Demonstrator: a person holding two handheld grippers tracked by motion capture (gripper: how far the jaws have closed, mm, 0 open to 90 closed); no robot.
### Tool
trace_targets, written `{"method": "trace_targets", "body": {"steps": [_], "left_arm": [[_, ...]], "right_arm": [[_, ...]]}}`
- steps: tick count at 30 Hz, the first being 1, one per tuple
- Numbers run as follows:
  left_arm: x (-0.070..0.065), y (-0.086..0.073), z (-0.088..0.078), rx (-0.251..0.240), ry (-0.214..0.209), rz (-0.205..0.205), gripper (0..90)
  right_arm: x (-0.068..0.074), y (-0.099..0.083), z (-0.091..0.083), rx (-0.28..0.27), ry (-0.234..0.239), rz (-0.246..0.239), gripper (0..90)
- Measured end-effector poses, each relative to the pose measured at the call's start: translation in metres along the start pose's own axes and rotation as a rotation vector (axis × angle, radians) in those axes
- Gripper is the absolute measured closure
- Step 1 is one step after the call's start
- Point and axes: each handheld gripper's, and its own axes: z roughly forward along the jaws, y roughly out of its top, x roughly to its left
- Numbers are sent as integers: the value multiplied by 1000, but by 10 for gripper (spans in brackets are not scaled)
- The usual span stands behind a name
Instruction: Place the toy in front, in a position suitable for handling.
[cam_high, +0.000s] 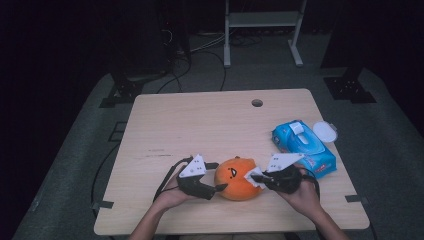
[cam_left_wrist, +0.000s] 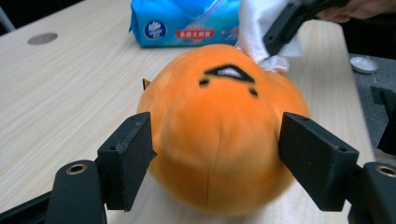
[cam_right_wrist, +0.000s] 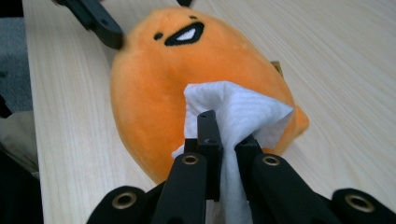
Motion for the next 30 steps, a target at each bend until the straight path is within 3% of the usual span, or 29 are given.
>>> {"method": "trace_targets", "body": {"steps": [1,2,4,9,11,13,17,20,23,25,30], "left_arm": [[-1,-1,0,10,0,8,274],[-1,-3,3,20,-7,12,341],[0,-4,5,29,-7,10,355],[4,-8,9,19,7,-8,421],[6,-13,10,20,11,-22,426],[7,-16,12,13,12,-41,429],[7,-16,15,10,19,-46,432],[7,-11,13,9,14,-42,389],[5,-4,10,-45,4,-66,338],[2,-2,16,-35,13,-35,346],[9,-9,19,-25,30,-41,422]], "right_arm": [[-3,-3,-2,-6,-2,12,858],[-4,-5,-4,-18,7,33,858],[-3,-4,-3,-25,14,37,858],[19,11,6,-51,79,-23,858],[24,14,8,-37,69,-55,857],[21,14,8,-33,62,-45,857],[1,3,3,-31,16,8,858],[-7,-4,1,-39,25,54,858],[-2,-1,5,-30,19,40,858],[2,2,7,-43,38,39,857],[20,12,13,-47,76,-14,858]]}}
